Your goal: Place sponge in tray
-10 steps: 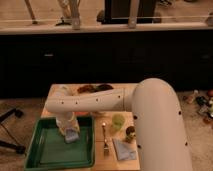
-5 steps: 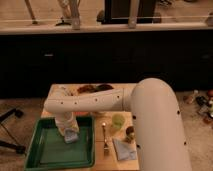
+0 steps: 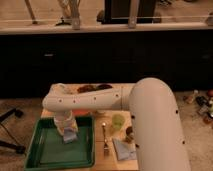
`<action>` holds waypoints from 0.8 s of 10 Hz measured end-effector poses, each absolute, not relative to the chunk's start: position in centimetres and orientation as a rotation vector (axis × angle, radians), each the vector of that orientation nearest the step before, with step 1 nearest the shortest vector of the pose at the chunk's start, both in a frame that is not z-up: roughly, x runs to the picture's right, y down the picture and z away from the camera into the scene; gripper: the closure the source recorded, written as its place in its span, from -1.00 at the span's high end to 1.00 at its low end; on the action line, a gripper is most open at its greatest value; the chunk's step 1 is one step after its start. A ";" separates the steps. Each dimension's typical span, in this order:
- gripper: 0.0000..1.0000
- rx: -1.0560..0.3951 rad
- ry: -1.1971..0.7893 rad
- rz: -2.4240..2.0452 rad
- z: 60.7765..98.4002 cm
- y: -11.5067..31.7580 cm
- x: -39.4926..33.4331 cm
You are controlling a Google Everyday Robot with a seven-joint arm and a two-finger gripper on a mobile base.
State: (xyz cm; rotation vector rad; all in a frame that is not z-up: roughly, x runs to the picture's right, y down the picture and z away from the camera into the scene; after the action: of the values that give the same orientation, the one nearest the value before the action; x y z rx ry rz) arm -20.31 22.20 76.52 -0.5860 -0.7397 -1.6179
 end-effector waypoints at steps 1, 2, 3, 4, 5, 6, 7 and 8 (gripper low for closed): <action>-1.00 -0.591 -0.743 -1.609 76.5 22.1 -20.3; -1.00 -0.597 -0.747 -1.596 76.4 22.1 -20.3; -1.00 -0.601 -0.751 -1.588 76.4 22.1 -20.4; -1.00 -0.605 -0.753 -1.578 76.4 22.1 -20.3; -1.00 -0.609 -0.755 -1.569 76.3 22.0 -20.2; -1.00 -0.611 -0.757 -1.562 76.3 22.0 -20.2; -1.00 -0.615 -0.759 -1.553 76.2 21.9 -20.1; -1.00 -0.623 -0.761 -1.542 76.2 21.8 -20.0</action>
State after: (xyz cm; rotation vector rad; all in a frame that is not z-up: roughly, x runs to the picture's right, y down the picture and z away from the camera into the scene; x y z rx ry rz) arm -19.96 21.85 76.17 -0.6228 -0.7613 -1.5415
